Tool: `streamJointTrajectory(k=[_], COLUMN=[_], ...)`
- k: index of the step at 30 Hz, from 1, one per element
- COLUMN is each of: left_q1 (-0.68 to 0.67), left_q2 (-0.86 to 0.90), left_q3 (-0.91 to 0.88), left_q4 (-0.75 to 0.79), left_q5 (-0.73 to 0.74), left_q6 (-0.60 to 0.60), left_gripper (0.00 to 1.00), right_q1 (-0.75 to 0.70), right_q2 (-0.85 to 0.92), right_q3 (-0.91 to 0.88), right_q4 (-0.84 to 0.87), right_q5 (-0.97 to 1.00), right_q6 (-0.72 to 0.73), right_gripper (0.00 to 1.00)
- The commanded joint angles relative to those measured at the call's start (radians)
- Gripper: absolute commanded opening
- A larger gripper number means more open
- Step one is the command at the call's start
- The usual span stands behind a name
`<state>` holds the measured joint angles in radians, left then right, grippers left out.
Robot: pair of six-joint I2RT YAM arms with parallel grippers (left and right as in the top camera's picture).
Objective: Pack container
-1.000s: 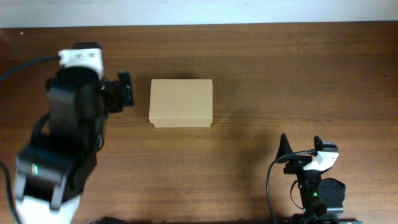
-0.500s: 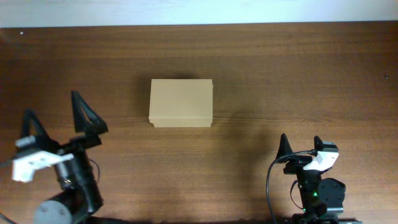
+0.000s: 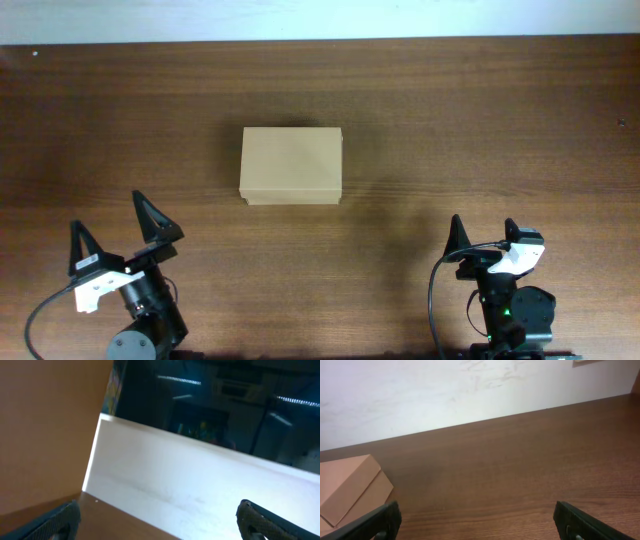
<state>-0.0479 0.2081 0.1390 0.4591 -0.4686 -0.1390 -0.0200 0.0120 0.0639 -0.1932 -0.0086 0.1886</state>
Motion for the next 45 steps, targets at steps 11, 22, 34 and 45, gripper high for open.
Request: streamJointTrajectory(k=[11, 22, 34, 45], left_q1=[0.017, 0.043, 0.043, 0.043], left_q2=[-0.093, -0.098, -0.086, -0.086], left_q3=[-0.13, -0.13, -0.129, -0.129], left_q4=[-0.119, -0.443, -0.512, -0.512], left_q5=[-0.003, -0.003, 0.0, 0.0], left_q6=[0.002, 0.002, 0.002, 0.002], left_gripper=[1.0, 0.99, 1.0, 1.0], right_q1=[-0.008, -0.008, -0.008, -0.008], right_q2=[-0.01, -0.01, -0.01, -0.01], right_q3=[-0.01, -0.01, -0.01, -0.01], right_q4=[0.004, 0.004, 0.004, 0.004], right_q5=[-0.006, -0.006, -0.006, -0.006], right_q6=[0.01, 0.011, 0.01, 0.01], right_gripper=[0.99, 0.99, 0.99, 0.99])
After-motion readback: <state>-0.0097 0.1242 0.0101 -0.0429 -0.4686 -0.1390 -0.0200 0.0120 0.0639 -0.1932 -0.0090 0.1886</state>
